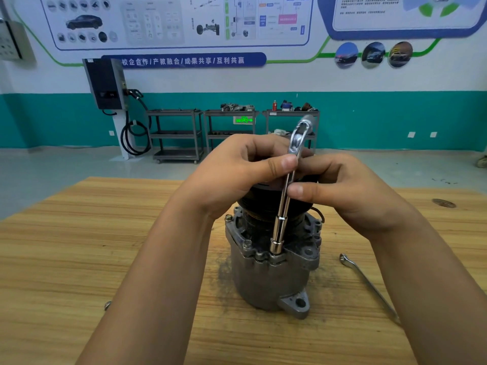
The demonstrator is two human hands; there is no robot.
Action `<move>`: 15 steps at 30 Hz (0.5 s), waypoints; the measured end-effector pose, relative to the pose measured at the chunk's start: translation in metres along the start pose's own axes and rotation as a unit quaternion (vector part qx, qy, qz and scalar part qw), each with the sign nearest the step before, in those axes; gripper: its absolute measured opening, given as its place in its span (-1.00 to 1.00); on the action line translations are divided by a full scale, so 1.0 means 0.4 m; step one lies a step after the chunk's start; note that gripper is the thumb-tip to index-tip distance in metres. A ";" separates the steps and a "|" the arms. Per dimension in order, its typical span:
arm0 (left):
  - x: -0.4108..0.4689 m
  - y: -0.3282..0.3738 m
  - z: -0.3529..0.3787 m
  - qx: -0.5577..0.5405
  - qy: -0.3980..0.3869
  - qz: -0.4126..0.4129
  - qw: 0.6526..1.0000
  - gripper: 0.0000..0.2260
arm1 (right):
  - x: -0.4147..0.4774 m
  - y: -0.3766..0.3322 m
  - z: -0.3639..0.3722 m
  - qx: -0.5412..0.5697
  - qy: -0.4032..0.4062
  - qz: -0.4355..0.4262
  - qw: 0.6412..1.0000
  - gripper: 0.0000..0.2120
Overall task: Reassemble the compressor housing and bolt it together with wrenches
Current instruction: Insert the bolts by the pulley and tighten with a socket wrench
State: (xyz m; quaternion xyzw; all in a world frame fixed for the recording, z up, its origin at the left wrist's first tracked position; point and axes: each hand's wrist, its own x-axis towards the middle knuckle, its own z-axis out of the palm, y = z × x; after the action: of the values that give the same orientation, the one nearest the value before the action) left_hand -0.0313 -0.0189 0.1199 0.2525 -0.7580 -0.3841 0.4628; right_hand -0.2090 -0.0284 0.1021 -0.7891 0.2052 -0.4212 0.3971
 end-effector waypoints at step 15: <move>0.004 0.002 0.017 0.028 0.058 -0.007 0.998 -0.81 | 0.011 0.008 0.028 -0.059 0.089 0.019 0.994 -0.70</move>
State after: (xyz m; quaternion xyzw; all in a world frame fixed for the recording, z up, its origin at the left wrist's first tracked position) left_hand -0.0379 -0.0173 0.1192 0.2927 -0.7384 -0.3510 0.4959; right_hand -0.1972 -0.0282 0.0983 -0.7669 0.2788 -0.4692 0.3376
